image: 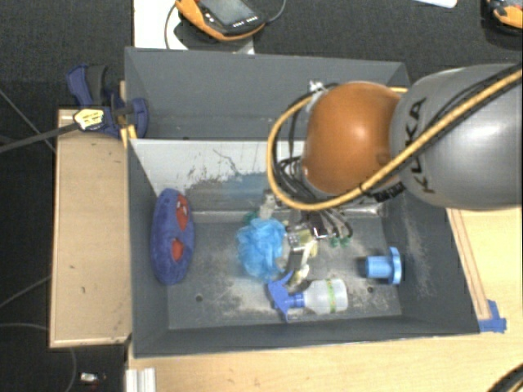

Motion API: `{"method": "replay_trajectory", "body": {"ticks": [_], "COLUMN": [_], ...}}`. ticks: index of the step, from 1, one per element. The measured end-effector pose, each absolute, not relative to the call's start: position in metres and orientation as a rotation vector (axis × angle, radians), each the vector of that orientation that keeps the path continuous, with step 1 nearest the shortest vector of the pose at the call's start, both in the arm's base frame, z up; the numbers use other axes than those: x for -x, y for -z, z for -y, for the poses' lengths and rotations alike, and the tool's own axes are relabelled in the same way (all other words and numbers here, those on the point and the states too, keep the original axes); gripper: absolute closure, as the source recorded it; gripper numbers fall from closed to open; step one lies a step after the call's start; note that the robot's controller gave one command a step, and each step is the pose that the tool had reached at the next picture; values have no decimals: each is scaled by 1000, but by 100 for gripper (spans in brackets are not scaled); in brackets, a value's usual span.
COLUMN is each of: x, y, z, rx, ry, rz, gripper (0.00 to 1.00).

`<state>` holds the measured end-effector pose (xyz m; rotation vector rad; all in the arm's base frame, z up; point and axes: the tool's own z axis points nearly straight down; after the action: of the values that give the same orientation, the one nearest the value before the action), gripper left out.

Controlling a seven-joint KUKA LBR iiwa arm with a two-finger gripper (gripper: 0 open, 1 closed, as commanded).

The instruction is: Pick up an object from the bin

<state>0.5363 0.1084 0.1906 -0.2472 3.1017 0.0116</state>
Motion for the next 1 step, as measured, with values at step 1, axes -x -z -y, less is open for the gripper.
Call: {"method": "replay_trajectory", "body": {"ticks": [1], "x": [-527], "y": [-148], "z": [-104], "rx": [68], "ry": [-14], "rz": [-3108], "gripper": [0]}}
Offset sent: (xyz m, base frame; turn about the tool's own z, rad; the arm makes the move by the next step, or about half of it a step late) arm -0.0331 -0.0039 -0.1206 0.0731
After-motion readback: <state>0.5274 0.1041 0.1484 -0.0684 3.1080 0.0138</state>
